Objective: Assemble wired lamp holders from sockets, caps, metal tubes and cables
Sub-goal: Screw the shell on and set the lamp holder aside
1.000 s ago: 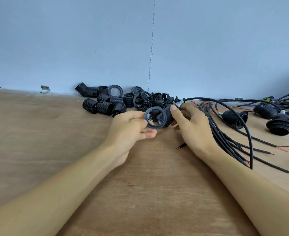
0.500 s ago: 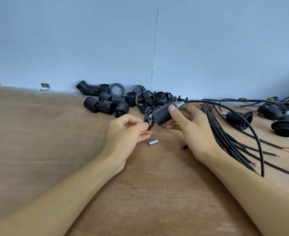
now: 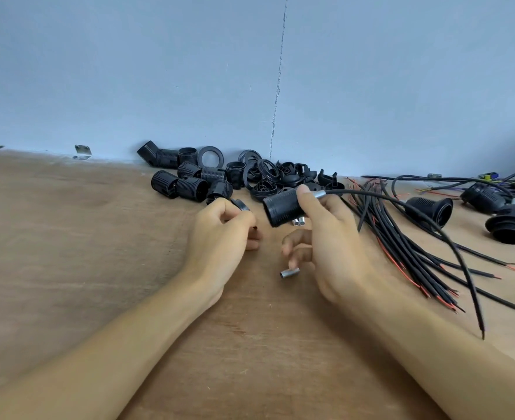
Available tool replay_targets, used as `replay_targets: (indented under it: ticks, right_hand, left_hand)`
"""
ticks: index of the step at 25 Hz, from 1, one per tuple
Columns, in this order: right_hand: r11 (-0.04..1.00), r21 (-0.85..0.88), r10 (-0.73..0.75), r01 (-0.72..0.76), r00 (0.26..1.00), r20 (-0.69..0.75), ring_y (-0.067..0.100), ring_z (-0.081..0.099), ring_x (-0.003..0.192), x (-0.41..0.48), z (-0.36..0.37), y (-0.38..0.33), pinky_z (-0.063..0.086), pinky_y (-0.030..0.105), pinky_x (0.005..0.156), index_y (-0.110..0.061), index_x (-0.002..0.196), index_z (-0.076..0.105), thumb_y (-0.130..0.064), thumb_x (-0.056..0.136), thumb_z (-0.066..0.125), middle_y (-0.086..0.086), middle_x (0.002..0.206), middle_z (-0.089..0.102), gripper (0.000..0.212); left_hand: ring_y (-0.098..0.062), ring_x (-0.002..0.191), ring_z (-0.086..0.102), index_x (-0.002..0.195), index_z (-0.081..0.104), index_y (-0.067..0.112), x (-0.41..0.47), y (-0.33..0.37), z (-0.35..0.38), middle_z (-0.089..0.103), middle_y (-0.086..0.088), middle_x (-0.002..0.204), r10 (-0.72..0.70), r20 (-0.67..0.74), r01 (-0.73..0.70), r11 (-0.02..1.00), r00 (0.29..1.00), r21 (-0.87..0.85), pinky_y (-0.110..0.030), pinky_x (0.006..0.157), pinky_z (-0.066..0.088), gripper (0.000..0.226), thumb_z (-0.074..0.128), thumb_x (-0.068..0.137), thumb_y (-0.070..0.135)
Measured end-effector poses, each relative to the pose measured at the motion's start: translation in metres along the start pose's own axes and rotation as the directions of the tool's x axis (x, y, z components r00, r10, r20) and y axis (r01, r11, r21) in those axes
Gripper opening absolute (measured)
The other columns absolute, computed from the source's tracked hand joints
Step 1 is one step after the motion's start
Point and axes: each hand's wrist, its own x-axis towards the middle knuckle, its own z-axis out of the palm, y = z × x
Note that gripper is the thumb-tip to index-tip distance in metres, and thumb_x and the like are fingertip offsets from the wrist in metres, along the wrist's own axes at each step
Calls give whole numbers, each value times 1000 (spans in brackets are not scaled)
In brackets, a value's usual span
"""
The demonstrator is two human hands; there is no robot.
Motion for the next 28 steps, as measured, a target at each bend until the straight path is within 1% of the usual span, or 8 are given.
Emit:
replay_targets:
  ticks: [3,7,11,14,16,20,24,28]
  right_hand:
    - [998,-46,43,-39,994,100,26,65,51,-6,8,8,55,38,45,-13,109,51,-44,99,58,11,99,71,33]
    - [984,-89,-145,153,985,89,26,76,77,3,3,4,62,37,74,-15,111,51,-39,102,53,0,100,75,26]
    - [981,-83,-171,174,984,48,21,64,52,9,-6,0,48,30,42,-17,105,51,-45,99,55,-9,94,70,29]
    - [985,-159,-50,66,993,107,24,64,50,7,-4,5,50,32,41,-17,106,52,-46,99,57,3,98,68,30]
    - [982,-173,-51,70,992,113,24,73,68,9,-2,7,61,40,63,-18,110,53,-43,100,56,8,106,70,26]
    - [967,-218,-124,133,991,54,22,68,110,13,-7,4,51,49,101,-24,115,58,-54,93,56,-2,118,70,37]
    - [982,-153,-111,114,993,26,20,70,105,14,-11,4,56,43,94,-18,114,60,-48,96,59,-1,111,74,35]
    - [987,-103,-117,120,993,29,14,67,82,14,-13,0,54,28,69,-10,110,61,-36,100,60,-2,97,76,28]
  left_hand:
    - [-25,72,75,61,52,17,4,-1,-3,70,-5,66,-7,-60,6,1000,998,-14,-41,73,64,29,62,85,5]
    - [-36,84,76,60,56,16,5,2,-3,74,-24,87,-13,33,15,999,999,-50,-47,84,63,28,66,84,4]
    - [-20,70,62,59,56,21,7,4,-2,65,-2,68,41,-4,-41,999,999,25,-38,66,50,23,68,78,18]
    - [-10,65,52,55,56,26,5,5,-2,55,10,61,55,-120,-43,995,991,94,-38,70,47,16,64,68,31]
    - [-13,70,57,56,59,24,4,7,-3,59,7,64,31,-123,-20,996,992,87,-43,78,54,15,64,67,33]
    - [-28,86,70,57,64,21,10,8,-5,68,-11,75,11,-31,-8,994,999,113,-56,96,55,16,68,65,34]
    - [-29,95,74,71,67,17,12,3,-8,75,-6,84,44,75,-47,998,996,42,-53,100,55,12,72,68,27]
    - [-13,93,75,103,56,17,9,-3,-6,78,3,97,90,177,-93,996,980,7,-45,98,56,43,76,65,21]
